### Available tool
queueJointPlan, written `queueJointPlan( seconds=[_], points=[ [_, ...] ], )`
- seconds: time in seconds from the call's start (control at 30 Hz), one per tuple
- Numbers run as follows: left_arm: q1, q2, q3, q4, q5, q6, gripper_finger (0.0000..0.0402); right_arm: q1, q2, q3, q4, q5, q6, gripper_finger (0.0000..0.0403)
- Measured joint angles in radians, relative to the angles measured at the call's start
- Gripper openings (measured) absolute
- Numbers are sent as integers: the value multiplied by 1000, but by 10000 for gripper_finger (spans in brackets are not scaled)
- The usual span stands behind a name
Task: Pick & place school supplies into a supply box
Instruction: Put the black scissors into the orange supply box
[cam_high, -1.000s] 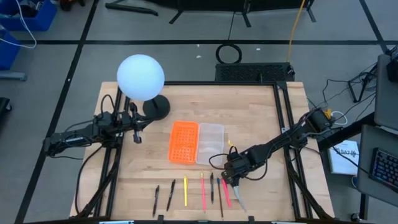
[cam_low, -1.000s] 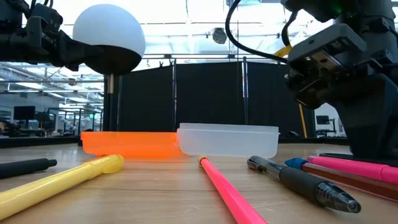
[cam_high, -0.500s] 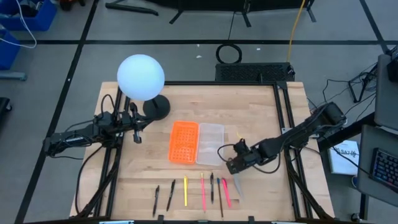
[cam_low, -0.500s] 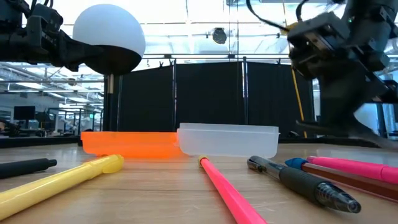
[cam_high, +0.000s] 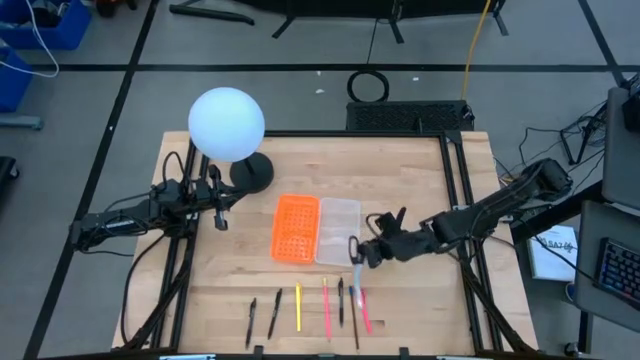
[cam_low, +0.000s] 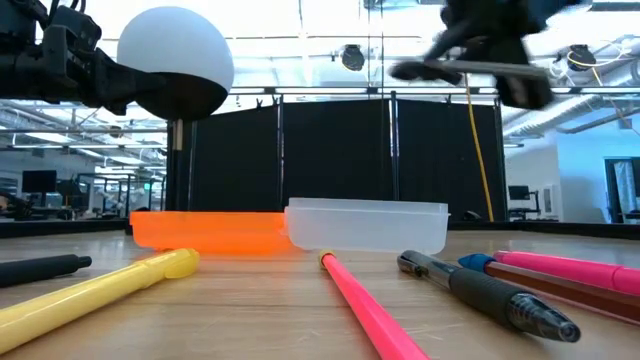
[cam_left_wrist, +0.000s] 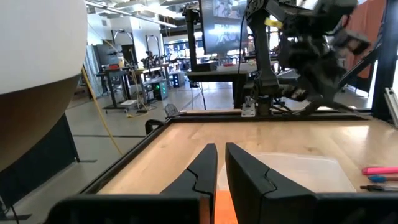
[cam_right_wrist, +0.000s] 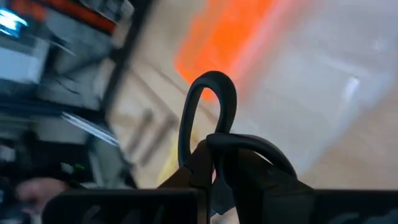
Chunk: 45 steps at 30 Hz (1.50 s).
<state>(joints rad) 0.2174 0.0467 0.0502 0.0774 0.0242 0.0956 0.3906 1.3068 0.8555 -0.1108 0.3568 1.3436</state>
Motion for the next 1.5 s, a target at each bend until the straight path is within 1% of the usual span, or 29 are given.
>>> queueJointPlan(
  seconds=[0.13, 0.33, 0.4, 0.5, 0.6, 0.87, 1.0, 1.13, 1.33, 1.5],
  points=[
    [0, 0, 0, 1, 0, 0, 42, -83, 0, 0, 79, -2, -62, 26],
    [0, 0, 0, 1, 0, 5, 42, -262, 1, 0, 90, -144, -106, 26],
    [0, 0, 0, 1, 0, 11, 42, -318, 1, 0, 89, -173, -128, 26],
    [0, 0, 0, 2, -17, 28, 42, -384, 7, 0, 85, -178, -153, 26],
    [0, 0, 0, 2, -49, 31, 42, -425, 33, 1, 78, -193, -160, 26],
    [0, 0, 0, 7, -103, 32, 42, -482, 201, 2, 105, -327, -155, 26],
    [0, 0, 0, 9, -104, 32, 42, -487, 279, 2, 184, -333, -157, 26],
    [0, 0, 0, 14, -105, 32, 42, -507, 322, 2, 197, -341, -155, 26],
    [0, 0, 0, 14, -105, 31, 42, -516, 382, 2, 201, -443, -125, 26],
    [0, 0, 0, 14, -105, 31, 42, -518, 410, 2, 209, -461, -127, 30]
  ],
)
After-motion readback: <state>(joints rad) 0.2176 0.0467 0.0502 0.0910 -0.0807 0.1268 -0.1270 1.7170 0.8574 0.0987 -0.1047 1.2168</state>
